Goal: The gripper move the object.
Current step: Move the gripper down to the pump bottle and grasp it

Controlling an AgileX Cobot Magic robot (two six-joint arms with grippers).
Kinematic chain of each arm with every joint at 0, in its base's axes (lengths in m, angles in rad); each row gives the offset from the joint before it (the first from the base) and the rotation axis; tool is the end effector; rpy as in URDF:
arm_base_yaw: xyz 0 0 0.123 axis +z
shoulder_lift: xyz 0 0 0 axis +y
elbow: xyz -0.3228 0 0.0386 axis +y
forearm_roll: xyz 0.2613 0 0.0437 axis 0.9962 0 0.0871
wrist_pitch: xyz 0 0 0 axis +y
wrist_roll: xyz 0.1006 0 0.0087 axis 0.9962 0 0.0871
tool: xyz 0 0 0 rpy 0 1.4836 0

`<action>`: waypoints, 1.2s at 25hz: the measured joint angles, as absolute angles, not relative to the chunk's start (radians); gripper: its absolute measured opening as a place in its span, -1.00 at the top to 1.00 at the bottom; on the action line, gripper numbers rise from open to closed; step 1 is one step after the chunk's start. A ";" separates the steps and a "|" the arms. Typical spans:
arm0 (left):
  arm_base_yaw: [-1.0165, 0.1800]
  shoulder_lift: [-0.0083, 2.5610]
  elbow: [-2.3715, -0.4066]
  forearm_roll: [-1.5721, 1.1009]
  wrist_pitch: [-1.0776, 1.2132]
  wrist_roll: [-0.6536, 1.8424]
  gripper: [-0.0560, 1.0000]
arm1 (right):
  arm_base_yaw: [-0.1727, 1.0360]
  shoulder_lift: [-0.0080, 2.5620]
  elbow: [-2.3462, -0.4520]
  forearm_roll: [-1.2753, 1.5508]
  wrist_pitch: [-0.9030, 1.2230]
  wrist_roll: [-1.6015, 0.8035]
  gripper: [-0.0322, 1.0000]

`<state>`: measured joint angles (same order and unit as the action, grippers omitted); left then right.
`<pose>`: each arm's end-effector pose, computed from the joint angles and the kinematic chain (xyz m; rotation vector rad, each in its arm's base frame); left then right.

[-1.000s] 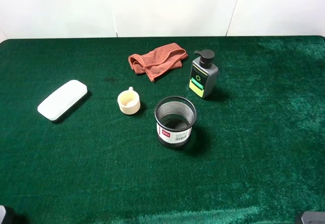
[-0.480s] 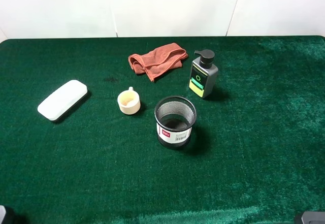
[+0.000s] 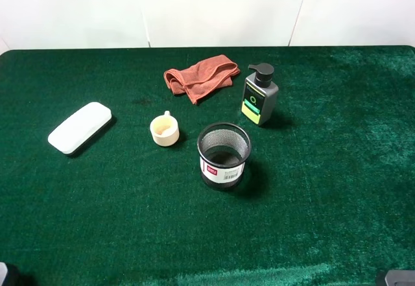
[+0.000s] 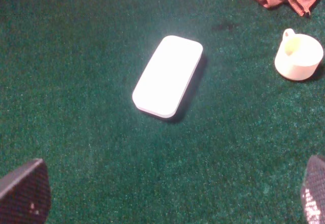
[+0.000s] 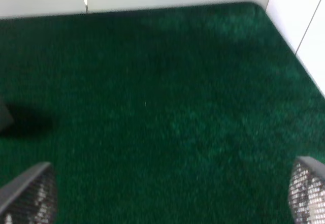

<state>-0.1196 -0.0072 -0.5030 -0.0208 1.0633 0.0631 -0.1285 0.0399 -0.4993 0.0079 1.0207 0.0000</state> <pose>-0.0263 0.0013 0.2796 0.1869 2.0285 -0.0603 -0.0162 0.0028 0.2833 0.1314 2.0414 -0.0708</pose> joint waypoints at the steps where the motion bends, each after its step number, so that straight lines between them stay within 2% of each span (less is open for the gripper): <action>1: -0.120 -0.007 -0.503 -0.021 1.063 0.063 -0.99 | -0.129 0.067 -0.499 0.008 1.019 0.000 -0.41; 13: -0.120 -0.007 -0.503 -0.021 1.063 0.063 -0.99 | -0.117 0.412 -0.591 0.009 0.905 -0.009 -0.41; 30: -0.120 -0.007 -0.503 -0.021 1.063 0.063 -0.99 | 0.146 0.865 -0.767 -0.047 0.809 0.000 -0.41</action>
<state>-0.1196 -0.0072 -0.5030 -0.0208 1.0633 0.0631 0.1463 0.8652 -0.7673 -0.0474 0.8091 0.0000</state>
